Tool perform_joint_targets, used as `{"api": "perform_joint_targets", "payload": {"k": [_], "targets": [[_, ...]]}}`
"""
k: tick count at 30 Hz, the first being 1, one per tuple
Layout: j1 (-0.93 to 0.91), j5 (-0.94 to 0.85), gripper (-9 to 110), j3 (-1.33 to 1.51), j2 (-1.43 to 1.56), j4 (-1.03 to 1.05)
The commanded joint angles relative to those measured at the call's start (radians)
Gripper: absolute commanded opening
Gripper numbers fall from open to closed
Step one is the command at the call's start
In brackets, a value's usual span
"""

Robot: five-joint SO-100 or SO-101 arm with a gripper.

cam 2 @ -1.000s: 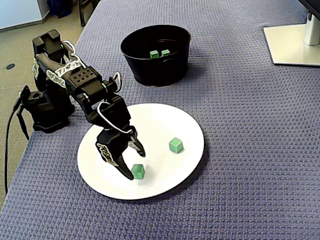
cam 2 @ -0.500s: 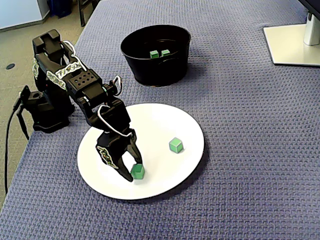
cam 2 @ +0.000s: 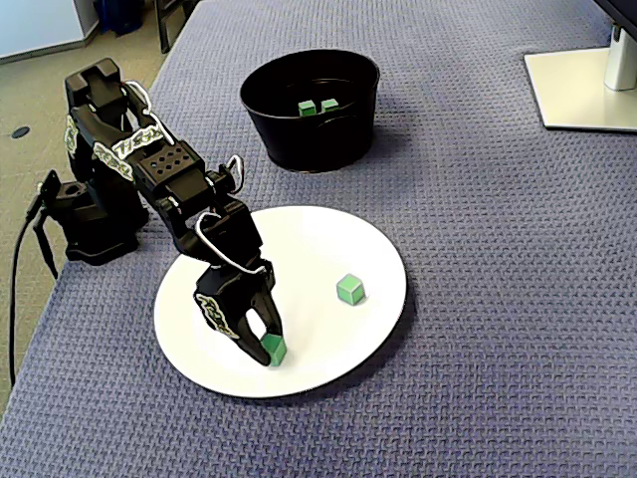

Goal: Pick up the items on the white plate and put them in the black container.

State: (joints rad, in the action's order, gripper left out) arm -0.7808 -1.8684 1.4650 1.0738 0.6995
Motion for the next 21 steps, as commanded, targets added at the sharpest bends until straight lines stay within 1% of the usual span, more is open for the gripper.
{"api": "perform_joint_targets", "payload": {"k": [1, 4, 8, 10, 13, 21], "targets": [[-0.008, 0.006, 0, 0.011, 0.008, -0.032], [-0.008, 0.04, 0, 0.029, 0.02, -0.067], [-0.005, 0.058, 0, 0.031, 0.063, -0.009], [0.005, 0.109, 0, 0.02, 0.109, 0.011], [0.034, 0.282, 0, -0.084, 0.19, 0.077], [0.126, 0.85, 0, -0.342, 0.472, 0.084]]}}
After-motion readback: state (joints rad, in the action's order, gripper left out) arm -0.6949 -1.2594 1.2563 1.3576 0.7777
